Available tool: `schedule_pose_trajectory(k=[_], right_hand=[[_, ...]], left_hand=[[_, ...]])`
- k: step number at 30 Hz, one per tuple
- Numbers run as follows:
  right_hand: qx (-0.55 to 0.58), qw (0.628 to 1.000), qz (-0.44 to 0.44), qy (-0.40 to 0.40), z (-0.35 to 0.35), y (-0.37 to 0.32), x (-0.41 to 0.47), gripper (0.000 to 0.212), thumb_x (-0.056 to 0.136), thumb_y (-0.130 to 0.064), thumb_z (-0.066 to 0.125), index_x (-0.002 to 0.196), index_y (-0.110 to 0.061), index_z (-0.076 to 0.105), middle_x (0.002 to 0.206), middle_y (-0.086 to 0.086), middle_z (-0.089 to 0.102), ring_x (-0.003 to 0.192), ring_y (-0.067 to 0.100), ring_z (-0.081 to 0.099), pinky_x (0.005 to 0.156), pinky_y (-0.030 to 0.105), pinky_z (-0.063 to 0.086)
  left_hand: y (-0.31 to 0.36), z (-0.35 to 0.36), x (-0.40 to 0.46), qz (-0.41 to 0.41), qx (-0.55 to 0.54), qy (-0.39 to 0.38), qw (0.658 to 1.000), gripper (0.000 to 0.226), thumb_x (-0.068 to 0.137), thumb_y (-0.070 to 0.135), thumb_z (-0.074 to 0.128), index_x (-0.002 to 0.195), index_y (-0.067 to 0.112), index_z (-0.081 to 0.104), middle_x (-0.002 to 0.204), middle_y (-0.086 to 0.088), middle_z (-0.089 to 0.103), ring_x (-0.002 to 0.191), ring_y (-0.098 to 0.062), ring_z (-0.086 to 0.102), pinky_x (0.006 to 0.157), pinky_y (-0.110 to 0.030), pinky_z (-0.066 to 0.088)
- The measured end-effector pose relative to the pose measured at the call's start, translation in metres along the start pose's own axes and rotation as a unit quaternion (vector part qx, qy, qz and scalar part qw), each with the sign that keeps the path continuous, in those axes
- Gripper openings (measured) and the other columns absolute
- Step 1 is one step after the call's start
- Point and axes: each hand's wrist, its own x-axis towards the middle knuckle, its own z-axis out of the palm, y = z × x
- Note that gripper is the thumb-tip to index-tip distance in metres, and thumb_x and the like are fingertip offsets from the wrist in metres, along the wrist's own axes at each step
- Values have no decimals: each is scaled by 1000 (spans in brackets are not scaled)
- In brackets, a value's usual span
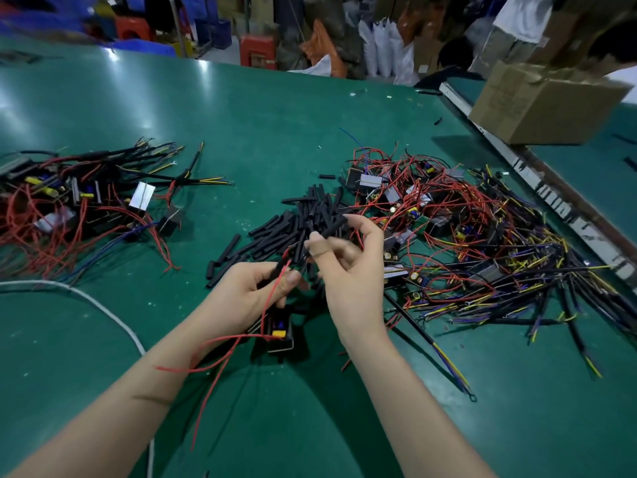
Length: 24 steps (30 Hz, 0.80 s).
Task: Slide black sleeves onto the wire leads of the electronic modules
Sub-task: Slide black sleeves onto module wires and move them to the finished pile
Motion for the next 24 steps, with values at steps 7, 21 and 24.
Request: schedule_pose_trajectory(k=[7,21,24], right_hand=[[-61,998,-27,-6,3,0,-4,44,82,-25,74,108,-43,43,82,-6,69,79,10,66,78,29,52],[-193,974,-113,-26,0,0,-8,48,81,-24,76,109,-38,41,73,-18,69,82,-8,59,70,5,36],[-204,974,-94,-41,4,3,-10,44,80,-27,77,102,-40,41,74,-26,68,81,-10,58,71,3,35]], left_hand=[[7,5,0,2,-15,27,1000,27,85,41,51,69,34,72,50,15,56,49,4,48,51,-6,34],[-5,9,2,4,-63,88,994,45,85,54,45,84,18,70,76,3,70,67,-8,59,66,-34,49],[-8,9,3,20,-24,106,994,41,85,59,36,86,32,66,91,3,71,86,-8,64,82,-30,50]])
